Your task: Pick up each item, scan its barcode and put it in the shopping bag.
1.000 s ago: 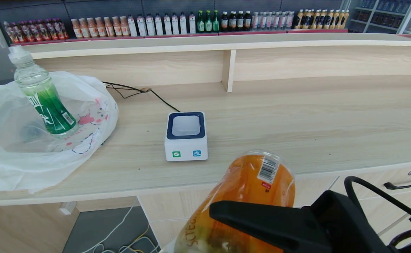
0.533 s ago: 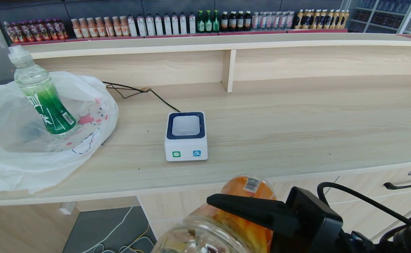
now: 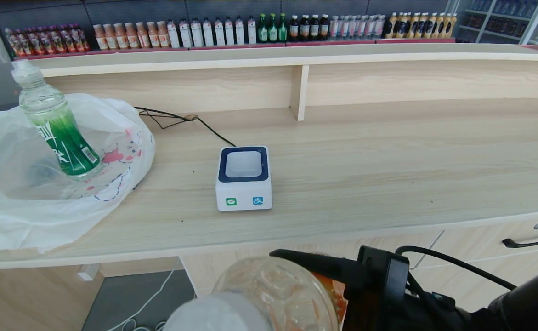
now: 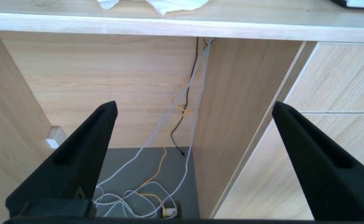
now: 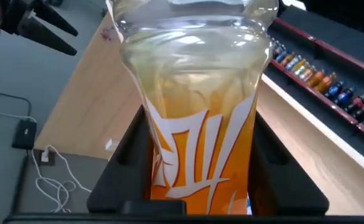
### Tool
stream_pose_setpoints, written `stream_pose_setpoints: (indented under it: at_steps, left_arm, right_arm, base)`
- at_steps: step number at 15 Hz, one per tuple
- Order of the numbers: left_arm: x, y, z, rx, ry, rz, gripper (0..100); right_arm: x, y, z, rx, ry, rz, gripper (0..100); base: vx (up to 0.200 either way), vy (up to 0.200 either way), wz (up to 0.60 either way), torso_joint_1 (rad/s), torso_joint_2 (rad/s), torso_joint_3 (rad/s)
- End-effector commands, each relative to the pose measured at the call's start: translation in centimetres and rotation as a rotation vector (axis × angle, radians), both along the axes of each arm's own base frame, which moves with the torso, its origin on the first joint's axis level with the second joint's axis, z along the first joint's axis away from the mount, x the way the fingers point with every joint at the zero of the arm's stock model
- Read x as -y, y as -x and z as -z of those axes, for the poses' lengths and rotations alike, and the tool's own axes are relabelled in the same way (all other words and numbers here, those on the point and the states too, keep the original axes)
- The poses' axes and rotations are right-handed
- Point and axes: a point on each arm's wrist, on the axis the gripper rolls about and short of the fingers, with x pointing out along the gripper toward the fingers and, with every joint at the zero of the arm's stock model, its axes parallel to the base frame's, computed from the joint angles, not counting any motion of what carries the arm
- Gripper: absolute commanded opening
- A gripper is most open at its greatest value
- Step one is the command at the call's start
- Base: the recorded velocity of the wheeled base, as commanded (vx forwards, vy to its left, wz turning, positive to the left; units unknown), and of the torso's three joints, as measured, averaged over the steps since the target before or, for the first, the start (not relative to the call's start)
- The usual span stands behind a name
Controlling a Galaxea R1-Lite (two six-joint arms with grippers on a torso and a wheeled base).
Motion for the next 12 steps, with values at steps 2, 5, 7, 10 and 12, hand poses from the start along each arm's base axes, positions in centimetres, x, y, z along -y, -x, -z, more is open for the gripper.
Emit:
stream_pose_setpoints:
  at_steps: [2, 5, 7, 10, 12]
  left_arm:
    - [0.0, 0.0, 0.0, 0.000, 0.000, 0.000, 100]
    - [0.0, 0.0, 0.0, 0.000, 0.000, 0.000, 100]
    - [0.0, 0.0, 0.0, 0.000, 0.000, -0.001, 100]
    - [0.0, 0.0, 0.0, 0.000, 0.000, 0.000, 100]
    - [0.0, 0.0, 0.0, 0.000, 0.000, 0.000, 100]
  right_arm:
    - [-0.5, -1.7, -1.4, -0.165, -0.127, 0.079, 0]
    - [-1.0, -2.7, -3.2, -0.416, -0.358, 0.196, 0]
    - [-0.6, -3.3, -4.6, -0.505, -0.513, 0.263, 0]
    - [1.2, -5.2, -5.1, -0.500, -0.583, 0.362, 0]
    - [2.5, -6.6, -5.1, -0.488, -0.610, 0.446, 0]
  base:
    - [0.000, 0.000, 0.00, 0.000, 0.00, 0.000]
    - [0.000, 0.000, 0.00, 0.000, 0.00, 0.000]
    - [0.000, 0.000, 0.00, 0.000, 0.00, 0.000]
    - [0.000, 0.000, 0.00, 0.000, 0.00, 0.000]
    - [0.000, 0.000, 0.00, 0.000, 0.00, 0.000]
